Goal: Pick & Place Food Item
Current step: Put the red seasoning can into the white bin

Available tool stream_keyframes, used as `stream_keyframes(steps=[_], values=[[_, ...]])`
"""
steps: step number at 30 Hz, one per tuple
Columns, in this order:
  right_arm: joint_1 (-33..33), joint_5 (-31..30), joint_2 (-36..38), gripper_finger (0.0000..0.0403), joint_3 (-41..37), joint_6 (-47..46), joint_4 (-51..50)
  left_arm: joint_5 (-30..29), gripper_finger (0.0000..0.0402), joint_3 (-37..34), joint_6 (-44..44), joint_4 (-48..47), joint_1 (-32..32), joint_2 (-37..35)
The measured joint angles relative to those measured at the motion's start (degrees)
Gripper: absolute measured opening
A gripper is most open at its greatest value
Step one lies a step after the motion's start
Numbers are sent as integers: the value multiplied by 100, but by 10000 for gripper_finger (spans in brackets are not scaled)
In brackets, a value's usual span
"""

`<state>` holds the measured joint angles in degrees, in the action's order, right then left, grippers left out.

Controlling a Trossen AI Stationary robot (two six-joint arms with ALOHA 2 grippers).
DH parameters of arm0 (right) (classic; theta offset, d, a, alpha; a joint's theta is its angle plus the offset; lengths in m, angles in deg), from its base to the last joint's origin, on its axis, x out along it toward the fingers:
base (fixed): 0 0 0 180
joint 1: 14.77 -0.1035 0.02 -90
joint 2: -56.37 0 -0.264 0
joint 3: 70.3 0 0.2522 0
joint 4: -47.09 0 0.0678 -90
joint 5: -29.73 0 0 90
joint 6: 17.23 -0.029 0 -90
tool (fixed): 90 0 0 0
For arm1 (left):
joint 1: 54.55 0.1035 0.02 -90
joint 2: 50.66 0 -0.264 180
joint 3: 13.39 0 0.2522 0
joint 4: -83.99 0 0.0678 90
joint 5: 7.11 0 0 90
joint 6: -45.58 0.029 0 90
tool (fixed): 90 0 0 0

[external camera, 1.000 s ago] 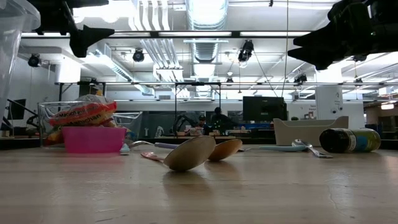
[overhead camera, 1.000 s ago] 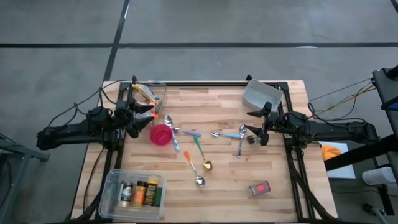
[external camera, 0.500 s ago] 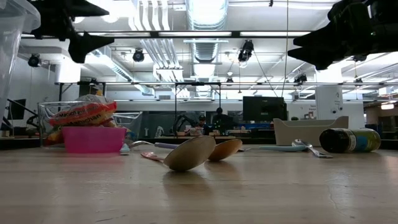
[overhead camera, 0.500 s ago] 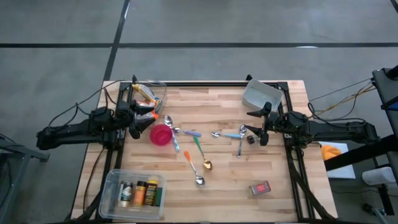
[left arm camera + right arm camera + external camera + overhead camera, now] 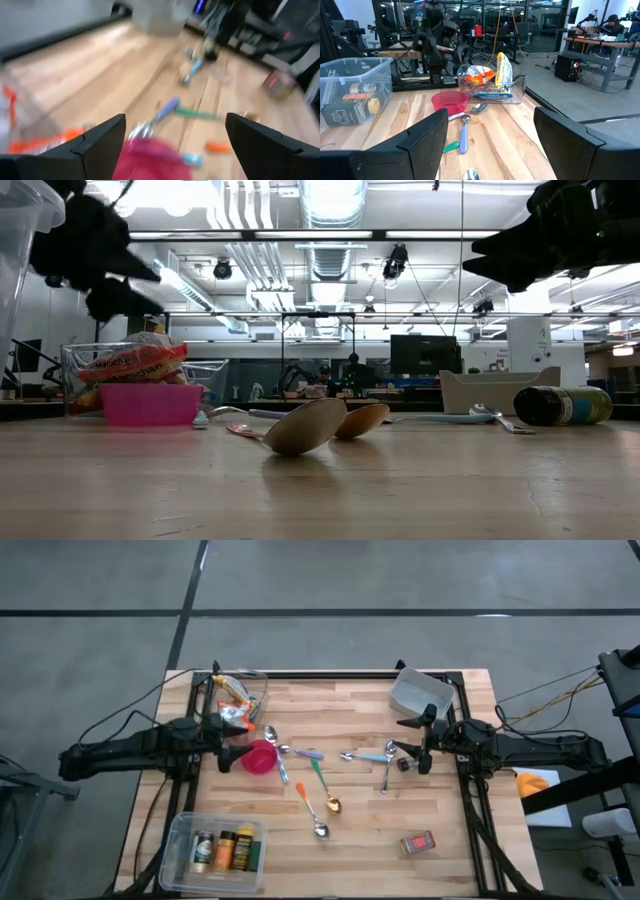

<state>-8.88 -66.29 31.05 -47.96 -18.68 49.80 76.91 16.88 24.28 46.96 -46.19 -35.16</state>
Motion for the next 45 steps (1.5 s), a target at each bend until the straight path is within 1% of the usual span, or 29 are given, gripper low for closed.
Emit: stream_keyframes(steps=[5,9,11,13,19,24,25,27,30,33,37,39,42,45], values=[[0,0,0,290,0,0,0,0,346,0,0,-979,0,1],[2,0,2,290,0,0,0,-6,346,28,27,-1326,-2,-9],[1,0,0,290,0,-7,0,-21,346,28,28,-1347,-2,-9],[0,0,2,290,0,-202,17,-25,346,23,26,-1316,-1,-7],[0,48,16,290,-2,-1462,380,-22,346,0,0,-1150,0,-3],[0,22,15,290,38,-1846,331,-17,346,0,-2,-1130,0,-3],[0,24,11,290,81,-1834,318,-14,346,0,-2,-1126,0,-3],[-16,119,15,290,228,-1523,219,-4,346,0,-2,-1124,0,-3],[-69,342,1,290,682,-758,-442,-2,346,0,-2,-1111,0,-2],[-178,586,-105,290,1435,-235,-1640,-2,346,0,-2,-1109,0,-1],[-445,625,-523,290,2618,-314,-3834,0,346,0,-2,-1109,0,-1],[-665,641,-849,290,3126,-504,-4666,0,346,0,-2,-1106,0,-1],[-1153,657,-1367,290,3679,-547,-5408,-1,346,0,-2,-1106,0,-1],[-1785,651,-1861,290,3982,-562,-5547,0,346,0,-2,-1106,-1,-1]])
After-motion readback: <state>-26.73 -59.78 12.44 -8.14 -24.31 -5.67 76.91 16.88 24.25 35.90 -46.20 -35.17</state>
